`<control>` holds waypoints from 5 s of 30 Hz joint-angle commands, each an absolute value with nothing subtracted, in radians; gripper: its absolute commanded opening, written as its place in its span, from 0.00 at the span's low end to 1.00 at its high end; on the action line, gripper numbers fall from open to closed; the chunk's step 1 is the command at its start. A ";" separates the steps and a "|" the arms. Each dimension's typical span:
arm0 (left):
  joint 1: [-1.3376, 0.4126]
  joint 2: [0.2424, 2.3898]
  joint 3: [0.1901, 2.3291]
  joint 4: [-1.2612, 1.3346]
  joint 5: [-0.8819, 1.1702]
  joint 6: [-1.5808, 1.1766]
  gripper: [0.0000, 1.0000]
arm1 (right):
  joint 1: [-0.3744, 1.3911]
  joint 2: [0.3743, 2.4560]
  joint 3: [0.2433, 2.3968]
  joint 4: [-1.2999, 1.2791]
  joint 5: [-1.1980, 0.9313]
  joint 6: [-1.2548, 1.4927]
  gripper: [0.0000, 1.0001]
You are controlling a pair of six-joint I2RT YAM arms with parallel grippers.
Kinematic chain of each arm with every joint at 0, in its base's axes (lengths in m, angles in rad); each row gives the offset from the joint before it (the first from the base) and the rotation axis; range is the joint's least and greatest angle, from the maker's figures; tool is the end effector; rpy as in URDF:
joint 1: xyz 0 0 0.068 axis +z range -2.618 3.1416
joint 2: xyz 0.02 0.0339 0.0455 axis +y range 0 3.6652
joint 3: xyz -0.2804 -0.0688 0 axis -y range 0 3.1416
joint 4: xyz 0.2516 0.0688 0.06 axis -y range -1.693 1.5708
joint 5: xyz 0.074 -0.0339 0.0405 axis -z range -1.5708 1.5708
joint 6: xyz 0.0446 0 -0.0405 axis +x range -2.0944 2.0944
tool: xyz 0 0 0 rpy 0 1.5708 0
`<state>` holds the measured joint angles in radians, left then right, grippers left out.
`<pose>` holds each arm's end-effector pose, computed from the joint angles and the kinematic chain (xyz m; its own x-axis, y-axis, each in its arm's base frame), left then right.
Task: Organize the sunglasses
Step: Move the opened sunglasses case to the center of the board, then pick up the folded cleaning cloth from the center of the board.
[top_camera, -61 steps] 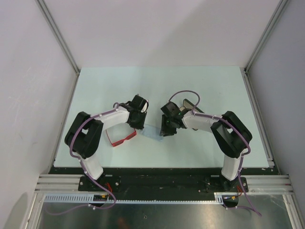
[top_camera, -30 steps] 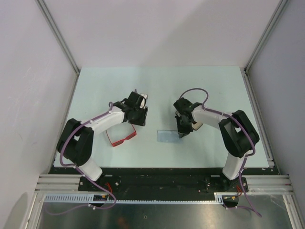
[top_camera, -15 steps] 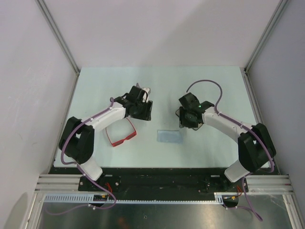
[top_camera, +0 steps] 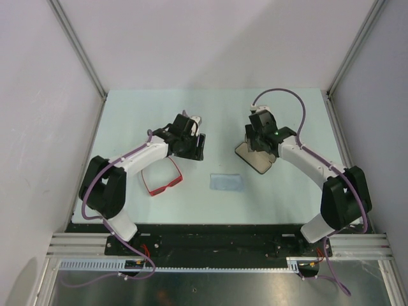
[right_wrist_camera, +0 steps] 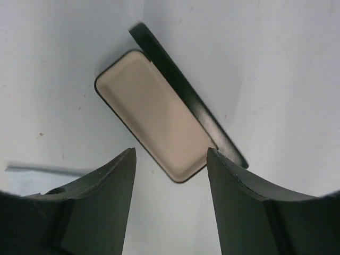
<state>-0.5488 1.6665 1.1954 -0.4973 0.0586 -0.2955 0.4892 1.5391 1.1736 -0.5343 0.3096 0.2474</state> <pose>0.3104 -0.1928 0.2342 -0.8324 0.1682 -0.5280 0.3206 0.9234 -0.2112 0.3065 0.1478 0.2686 -0.7389 -0.1292 -0.6613 -0.1025 0.9916 -0.0791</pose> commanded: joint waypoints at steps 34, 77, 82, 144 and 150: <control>-0.462 1.603 1.160 -0.494 0.150 -0.236 0.70 | 0.403 1.858 1.451 -0.584 0.035 -0.121 0.51; -0.419 1.532 1.100 -0.495 0.146 -0.253 0.71 | 0.626 2.002 1.379 -0.402 0.336 0.453 0.54; -0.405 1.526 1.095 -0.494 0.135 -0.265 0.72 | 0.638 2.031 1.411 -0.391 0.405 0.518 0.53; -0.563 1.462 0.982 -0.400 0.325 -0.586 0.74 | 0.680 1.413 1.118 -0.621 0.288 0.624 0.65; -0.609 1.572 0.963 -0.338 0.380 -0.641 0.62 | 0.667 1.353 1.000 -0.611 0.258 0.669 0.65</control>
<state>-0.5877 1.5181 0.9760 -0.3954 0.3405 -0.5739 0.6750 1.4033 1.0554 -0.6205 0.2752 0.5980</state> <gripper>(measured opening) 0.645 0.653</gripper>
